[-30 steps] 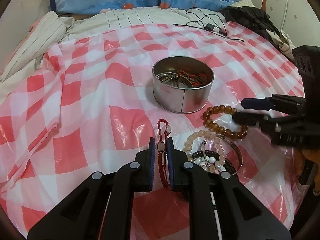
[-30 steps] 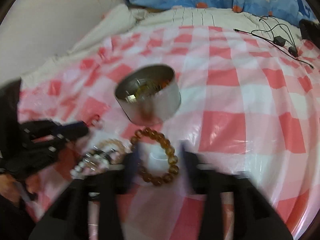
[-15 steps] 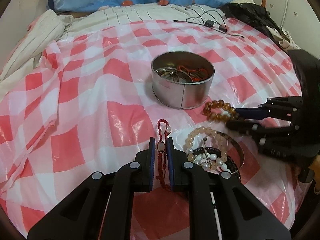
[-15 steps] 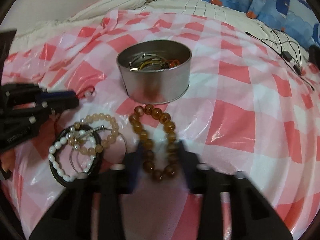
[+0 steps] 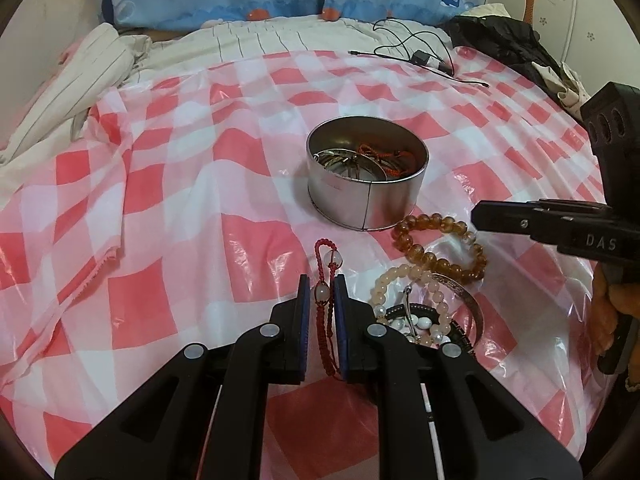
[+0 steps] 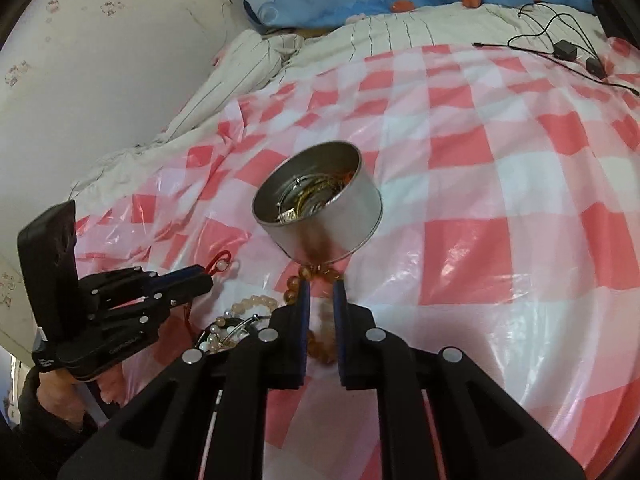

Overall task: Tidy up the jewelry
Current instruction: 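Carry the amber and red bracelets over the tin and open both grippers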

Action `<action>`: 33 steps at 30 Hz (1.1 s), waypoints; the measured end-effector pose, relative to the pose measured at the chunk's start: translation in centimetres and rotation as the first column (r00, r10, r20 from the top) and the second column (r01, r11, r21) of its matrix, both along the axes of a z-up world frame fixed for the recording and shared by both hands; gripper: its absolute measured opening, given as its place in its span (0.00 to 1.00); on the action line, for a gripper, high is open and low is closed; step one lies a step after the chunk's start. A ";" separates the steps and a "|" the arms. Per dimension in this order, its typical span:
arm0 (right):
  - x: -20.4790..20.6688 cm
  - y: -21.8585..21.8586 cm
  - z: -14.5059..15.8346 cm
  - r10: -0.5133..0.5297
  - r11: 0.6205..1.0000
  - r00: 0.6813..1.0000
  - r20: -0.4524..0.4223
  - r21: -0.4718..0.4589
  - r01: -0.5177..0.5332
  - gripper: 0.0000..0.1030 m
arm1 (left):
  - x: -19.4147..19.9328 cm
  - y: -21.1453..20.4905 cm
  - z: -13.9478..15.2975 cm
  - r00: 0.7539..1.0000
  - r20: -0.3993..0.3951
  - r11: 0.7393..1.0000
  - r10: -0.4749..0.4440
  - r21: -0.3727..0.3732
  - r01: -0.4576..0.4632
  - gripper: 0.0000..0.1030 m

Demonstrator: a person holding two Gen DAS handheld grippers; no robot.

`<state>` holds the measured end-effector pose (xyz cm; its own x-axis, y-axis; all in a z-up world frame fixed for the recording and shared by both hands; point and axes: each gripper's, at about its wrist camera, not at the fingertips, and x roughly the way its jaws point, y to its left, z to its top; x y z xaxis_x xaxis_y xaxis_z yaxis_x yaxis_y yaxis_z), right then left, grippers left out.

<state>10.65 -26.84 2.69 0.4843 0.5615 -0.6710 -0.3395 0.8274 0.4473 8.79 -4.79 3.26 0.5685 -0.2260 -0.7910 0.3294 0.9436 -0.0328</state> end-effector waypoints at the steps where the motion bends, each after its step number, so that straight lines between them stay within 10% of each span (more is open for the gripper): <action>1: -0.2 -0.2 0.6 0.002 1.000 1.000 0.024 0.031 -0.002 0.11 | 0.0 0.0 0.1 1.000 0.004 1.000 -0.001 -0.002 0.001 0.10; 7: -0.3 -1.4 1.3 -0.039 0.999 0.998 0.048 0.024 0.038 0.12 | 0.0 0.1 0.1 1.000 0.003 1.000 0.003 -0.005 -0.003 0.10; 10: -0.2 1.1 -0.2 -0.006 0.985 0.999 0.044 -0.174 0.014 0.56 | 0.0 -0.1 -0.2 1.000 -0.006 1.000 0.000 0.000 0.000 0.10; 14: -0.2 3.2 -2.8 0.042 0.934 0.999 0.013 -0.355 -0.035 0.29 | 0.0 -0.1 -0.3 1.000 -0.010 1.000 -0.002 -0.001 0.002 0.10; 18: 0.2 0.0 -2.0 0.032 0.999 0.999 -0.037 -0.028 -0.033 0.12 | -0.1 0.0 -0.1 1.000 0.001 1.000 0.000 -0.014 0.000 0.10; 23: -0.1 -2.6 0.3 0.032 0.947 0.999 0.010 0.318 -0.034 0.12 | -0.3 0.4 1.2 1.000 0.030 0.997 -0.002 -0.078 0.004 0.10; 33: 1.0 -3.1 4.3 0.031 0.911 0.995 0.091 0.407 -0.065 0.12 | 1.8 -0.9 4.4 0.996 0.083 0.992 -0.018 -0.124 0.028 0.10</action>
